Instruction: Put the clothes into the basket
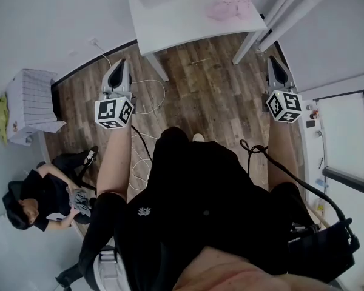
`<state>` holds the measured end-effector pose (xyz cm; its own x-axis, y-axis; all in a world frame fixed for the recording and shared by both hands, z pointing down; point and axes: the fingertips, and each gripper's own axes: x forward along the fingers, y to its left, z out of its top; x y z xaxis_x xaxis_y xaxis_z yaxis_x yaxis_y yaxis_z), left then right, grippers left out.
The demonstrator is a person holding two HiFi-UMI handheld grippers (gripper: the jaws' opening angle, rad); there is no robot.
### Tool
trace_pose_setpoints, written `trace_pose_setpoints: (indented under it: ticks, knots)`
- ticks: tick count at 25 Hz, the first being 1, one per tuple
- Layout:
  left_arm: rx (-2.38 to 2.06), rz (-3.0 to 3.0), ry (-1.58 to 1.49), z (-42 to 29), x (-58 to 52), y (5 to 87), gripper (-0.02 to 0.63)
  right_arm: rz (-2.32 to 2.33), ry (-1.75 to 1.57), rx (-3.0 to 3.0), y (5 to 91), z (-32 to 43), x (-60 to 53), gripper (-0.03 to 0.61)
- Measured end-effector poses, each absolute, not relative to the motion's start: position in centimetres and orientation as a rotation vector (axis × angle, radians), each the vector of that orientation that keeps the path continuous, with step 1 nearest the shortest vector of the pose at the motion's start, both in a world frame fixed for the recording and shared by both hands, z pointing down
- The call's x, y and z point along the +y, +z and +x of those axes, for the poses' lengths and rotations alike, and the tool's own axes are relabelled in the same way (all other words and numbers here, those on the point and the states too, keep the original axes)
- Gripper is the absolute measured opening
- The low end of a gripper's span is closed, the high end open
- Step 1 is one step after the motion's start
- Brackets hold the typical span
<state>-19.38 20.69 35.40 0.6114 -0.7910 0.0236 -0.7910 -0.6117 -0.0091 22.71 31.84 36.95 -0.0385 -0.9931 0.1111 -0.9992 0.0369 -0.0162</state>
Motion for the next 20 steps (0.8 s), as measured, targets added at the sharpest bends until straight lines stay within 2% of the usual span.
trace_pose_setpoints:
  ticks: [8,20]
  knots:
    - [-1.372,2.833,0.048,-17.3,17.7,35.9,0.000,2.130,0.145,-2.203,37.7,24.6,28.6,0.000]
    - [-1.268,2.825,-0.009,-11.3,0.9,38.7,0.000,2.223,0.166,-2.072,38.1,30.3,16.1,0.000]
